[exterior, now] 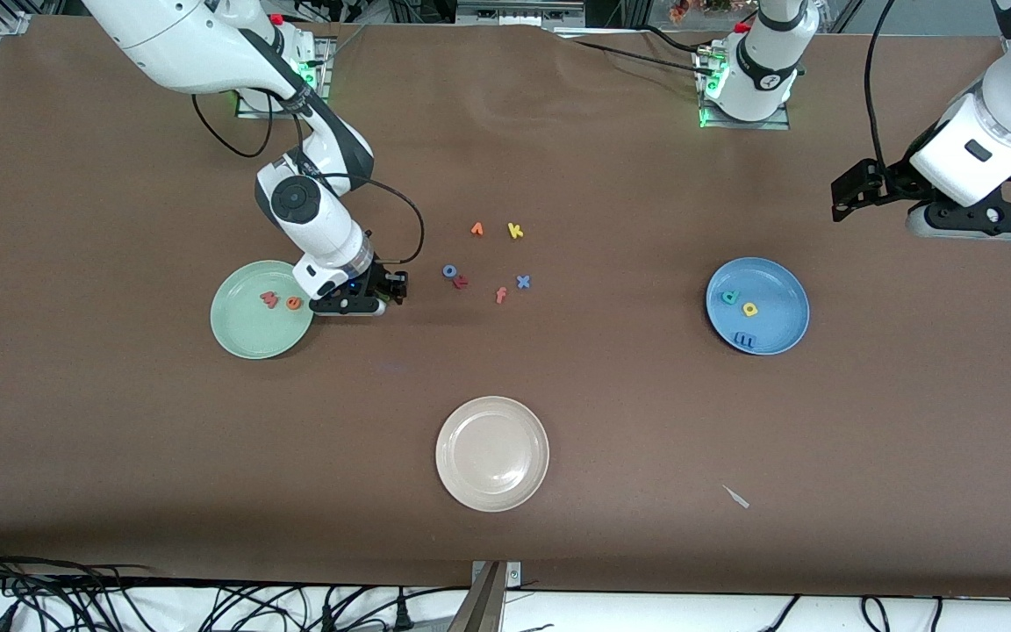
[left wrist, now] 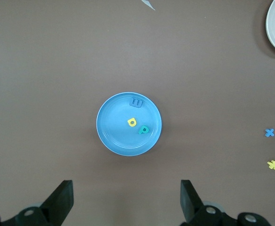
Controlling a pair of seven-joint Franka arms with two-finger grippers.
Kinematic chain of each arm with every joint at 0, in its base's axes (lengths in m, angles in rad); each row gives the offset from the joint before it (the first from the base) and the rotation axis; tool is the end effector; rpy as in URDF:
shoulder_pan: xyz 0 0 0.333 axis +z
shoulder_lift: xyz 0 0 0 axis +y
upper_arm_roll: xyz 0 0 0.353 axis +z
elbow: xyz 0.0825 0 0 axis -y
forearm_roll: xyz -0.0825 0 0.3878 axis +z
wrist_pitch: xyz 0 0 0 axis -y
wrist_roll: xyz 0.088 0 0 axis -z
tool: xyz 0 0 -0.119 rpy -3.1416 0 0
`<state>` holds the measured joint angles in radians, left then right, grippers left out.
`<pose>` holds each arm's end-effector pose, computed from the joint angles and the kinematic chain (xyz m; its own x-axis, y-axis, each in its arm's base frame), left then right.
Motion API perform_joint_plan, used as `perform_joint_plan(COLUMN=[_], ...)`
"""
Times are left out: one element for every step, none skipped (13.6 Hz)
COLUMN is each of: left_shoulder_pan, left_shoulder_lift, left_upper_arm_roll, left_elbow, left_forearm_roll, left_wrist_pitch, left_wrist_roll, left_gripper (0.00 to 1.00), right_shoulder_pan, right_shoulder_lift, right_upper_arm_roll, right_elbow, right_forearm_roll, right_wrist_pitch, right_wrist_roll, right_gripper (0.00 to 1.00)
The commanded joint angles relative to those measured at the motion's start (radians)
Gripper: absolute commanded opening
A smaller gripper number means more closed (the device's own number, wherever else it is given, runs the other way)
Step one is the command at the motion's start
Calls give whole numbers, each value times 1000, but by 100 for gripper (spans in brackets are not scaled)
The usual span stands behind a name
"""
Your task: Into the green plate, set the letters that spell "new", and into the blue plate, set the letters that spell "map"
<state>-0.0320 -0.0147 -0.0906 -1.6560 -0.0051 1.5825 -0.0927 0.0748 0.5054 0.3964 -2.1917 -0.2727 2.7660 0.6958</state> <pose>0.5466 -0.0683 0.6182 0.9978 -0.0295 -0.0589 -0.0297 -0.9996 -0.0017 0.5169 0.2742 0.1979 0.9973 -0.0360 0.0637 -0.0275 -0.9912 -0.1292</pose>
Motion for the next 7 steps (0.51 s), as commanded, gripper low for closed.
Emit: perform_joint_plan(left_shoulder_pan=[-2,0,0,0,0,0,0], left_shoulder_lift=[15,13,15,15,15,15,15], left_upper_arm_roll=[2,2,2,2,2,2,2], left_elbow=[30,30,30,30,30,30,30], left_forearm_roll=[28,28,28,28,28,28,28], left_wrist_pitch=[-18,-21,-21,-21,-21,-21,-21], left_wrist_roll=[1,1,1,1,1,1,1], left_gripper=[100,100,100,100,100,100,100], right_shoulder_pan=[5,5,5,5,5,5,5], right_shoulder_lift=[1,2,4,5,5,5,4], right_upper_arm_roll=[-25,-27,-34,-39,-39,-39,-39], right_elbow=[-28,-29,-34,-39,-40,-43,-48], right_forearm_roll=[-57,-59,-66,-71,-72,-74,-74], right_wrist_pitch=[12,17,23,32,35,35,35], right_wrist_roll=[21,19,19,19,19,19,19], right_gripper=[52,51,49,44,35,19,6])
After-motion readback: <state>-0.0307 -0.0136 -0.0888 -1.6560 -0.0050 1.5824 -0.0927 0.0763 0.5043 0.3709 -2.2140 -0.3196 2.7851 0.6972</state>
